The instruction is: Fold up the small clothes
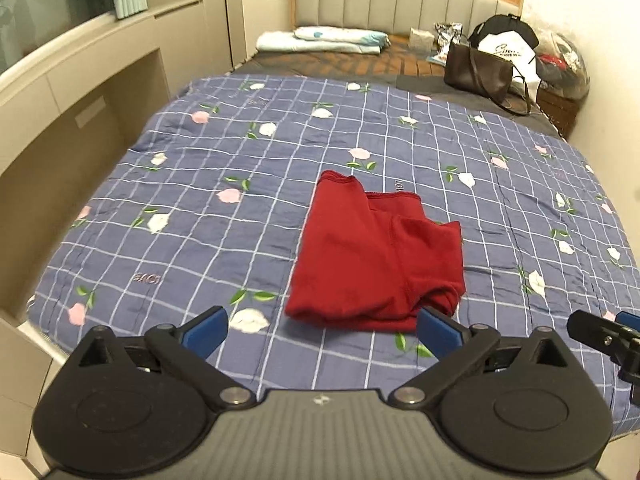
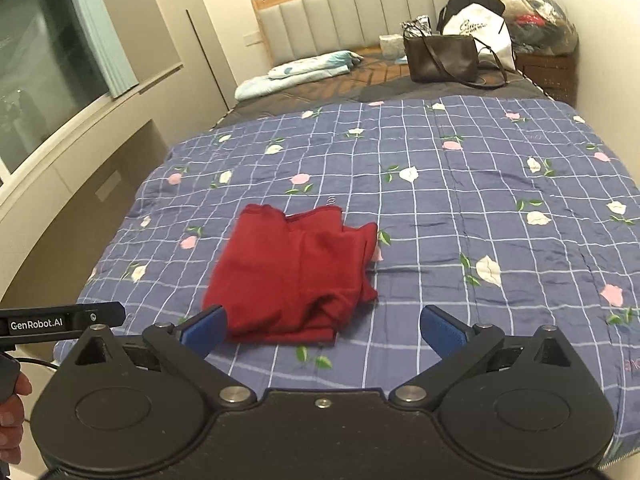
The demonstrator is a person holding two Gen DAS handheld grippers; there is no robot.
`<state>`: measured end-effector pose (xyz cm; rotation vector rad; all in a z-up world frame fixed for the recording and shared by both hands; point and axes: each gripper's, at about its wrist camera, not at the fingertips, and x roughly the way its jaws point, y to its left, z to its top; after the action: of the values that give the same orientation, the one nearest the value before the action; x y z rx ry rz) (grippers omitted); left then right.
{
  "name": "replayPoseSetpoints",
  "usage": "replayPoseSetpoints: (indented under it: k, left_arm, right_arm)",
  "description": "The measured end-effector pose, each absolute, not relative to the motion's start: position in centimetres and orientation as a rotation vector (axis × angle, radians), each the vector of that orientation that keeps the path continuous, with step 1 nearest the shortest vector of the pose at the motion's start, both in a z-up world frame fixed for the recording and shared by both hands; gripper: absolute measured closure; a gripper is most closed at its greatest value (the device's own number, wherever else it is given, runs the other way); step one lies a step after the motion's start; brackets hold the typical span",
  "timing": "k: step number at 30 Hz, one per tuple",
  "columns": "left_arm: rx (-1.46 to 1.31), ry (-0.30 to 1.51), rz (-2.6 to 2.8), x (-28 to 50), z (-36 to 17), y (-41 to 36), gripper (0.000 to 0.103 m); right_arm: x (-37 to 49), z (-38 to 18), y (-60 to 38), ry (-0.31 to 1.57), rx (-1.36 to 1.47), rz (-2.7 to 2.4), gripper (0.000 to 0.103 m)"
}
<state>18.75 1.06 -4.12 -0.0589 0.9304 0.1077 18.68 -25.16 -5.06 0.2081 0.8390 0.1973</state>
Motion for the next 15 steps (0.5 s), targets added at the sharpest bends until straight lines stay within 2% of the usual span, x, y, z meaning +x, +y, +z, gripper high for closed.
replayPoseSetpoints:
  k: [15]
  left_arm:
    - [-0.034,0.94,0.114,9.4,-4.5,2.3,0.001]
  right_arm:
    - [11.2,-4.3,-24.2,0.874,0.154,0.26,0.001]
